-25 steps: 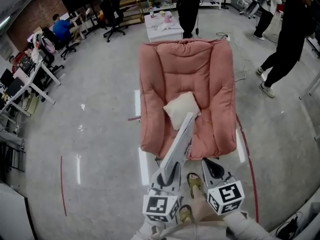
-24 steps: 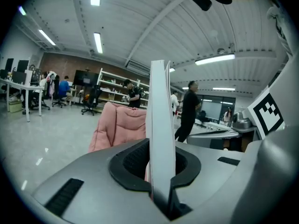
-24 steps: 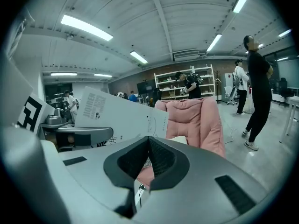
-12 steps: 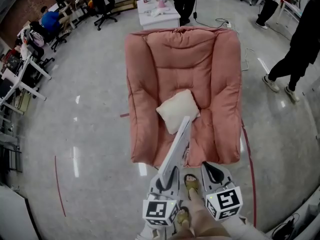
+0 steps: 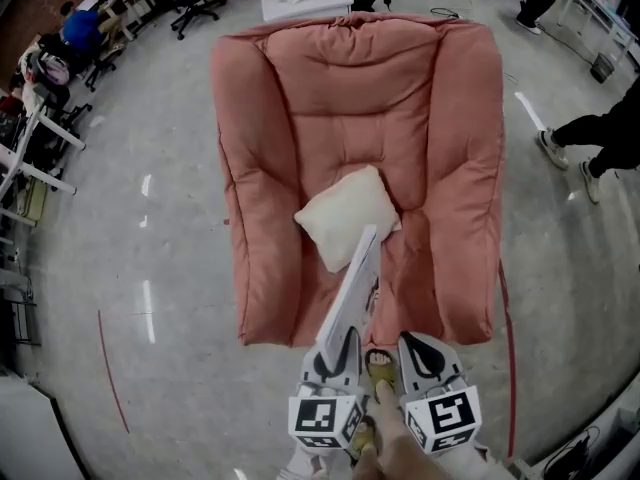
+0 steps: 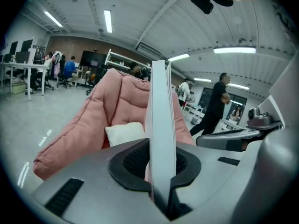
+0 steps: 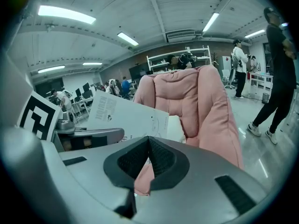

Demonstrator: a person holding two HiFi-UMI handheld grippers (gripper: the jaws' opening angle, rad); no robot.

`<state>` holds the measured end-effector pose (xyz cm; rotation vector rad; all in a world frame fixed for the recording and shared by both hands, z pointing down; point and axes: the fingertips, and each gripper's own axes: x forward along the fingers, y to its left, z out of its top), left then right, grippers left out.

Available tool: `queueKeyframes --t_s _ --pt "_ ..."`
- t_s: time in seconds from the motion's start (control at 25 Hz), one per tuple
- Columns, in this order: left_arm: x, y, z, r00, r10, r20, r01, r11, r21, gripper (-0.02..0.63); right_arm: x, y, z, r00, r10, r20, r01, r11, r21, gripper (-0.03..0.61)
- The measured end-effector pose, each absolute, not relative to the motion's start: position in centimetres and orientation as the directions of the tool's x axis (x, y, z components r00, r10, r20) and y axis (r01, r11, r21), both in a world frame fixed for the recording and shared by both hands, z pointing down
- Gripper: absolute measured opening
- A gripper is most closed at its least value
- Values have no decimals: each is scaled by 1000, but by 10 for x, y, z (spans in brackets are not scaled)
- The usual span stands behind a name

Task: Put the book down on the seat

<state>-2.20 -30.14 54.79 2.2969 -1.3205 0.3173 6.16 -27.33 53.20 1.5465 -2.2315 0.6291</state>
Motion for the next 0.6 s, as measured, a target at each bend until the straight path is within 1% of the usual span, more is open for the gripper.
queueKeyframes --t_s 0.28,0.6 --pt "-3 -330 613 516 -726 455 -855 -403 327 49 77 -298 589 -318 -765 559 -948 260 -184 5" --pt "8 -355 664 507 -723 469 -854 -347 388 51 84 -313 627 -316 -749 583 -949 244 -200 6"
